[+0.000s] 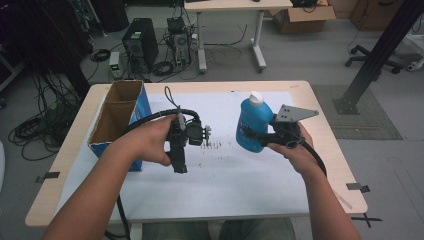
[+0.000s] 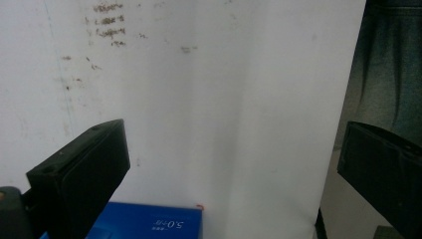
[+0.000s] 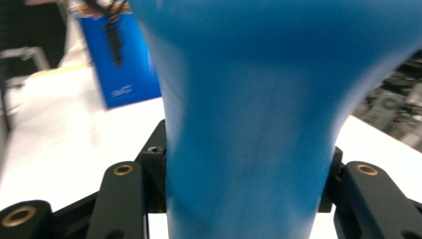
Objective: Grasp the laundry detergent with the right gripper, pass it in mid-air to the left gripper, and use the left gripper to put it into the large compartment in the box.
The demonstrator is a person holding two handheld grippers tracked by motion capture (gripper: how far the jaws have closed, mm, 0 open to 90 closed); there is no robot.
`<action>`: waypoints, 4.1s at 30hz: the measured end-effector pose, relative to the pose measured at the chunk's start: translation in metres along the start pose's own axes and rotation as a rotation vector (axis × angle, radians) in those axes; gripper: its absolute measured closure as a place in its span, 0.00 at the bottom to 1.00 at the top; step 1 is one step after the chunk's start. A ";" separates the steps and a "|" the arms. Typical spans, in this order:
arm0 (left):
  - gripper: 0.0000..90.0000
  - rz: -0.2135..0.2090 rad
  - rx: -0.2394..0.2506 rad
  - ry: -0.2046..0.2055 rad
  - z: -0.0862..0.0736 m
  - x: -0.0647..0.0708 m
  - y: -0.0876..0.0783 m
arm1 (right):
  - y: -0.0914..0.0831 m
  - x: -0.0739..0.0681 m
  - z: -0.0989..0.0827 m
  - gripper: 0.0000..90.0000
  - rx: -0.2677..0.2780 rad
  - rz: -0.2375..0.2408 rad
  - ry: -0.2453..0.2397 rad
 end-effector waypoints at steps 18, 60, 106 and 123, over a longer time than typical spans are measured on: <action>0.00 0.007 0.016 0.005 0.008 -0.002 -0.025 | 0.017 -0.031 -0.017 0.50 -0.070 0.322 -0.127; 0.00 -0.028 0.026 0.061 0.031 0.002 -0.041 | 0.094 -0.077 -0.020 0.50 -0.018 0.490 -0.192; 0.22 -0.009 0.019 0.102 0.031 0.012 -0.026 | 0.112 -0.095 -0.007 0.50 0.002 0.496 -0.205; 0.31 0.007 0.018 0.111 0.033 0.014 -0.027 | 0.112 -0.097 -0.005 0.50 0.000 0.493 -0.210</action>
Point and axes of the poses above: each handheld gripper's, and its own axes: y roughly forward along the jaws, z roughly out of its top, x roughly to its right, the point moved 4 cm from there along y, roughly forward along the jaws, and after that the axes turned 4 degrees about -x, right-handed, at the moved point
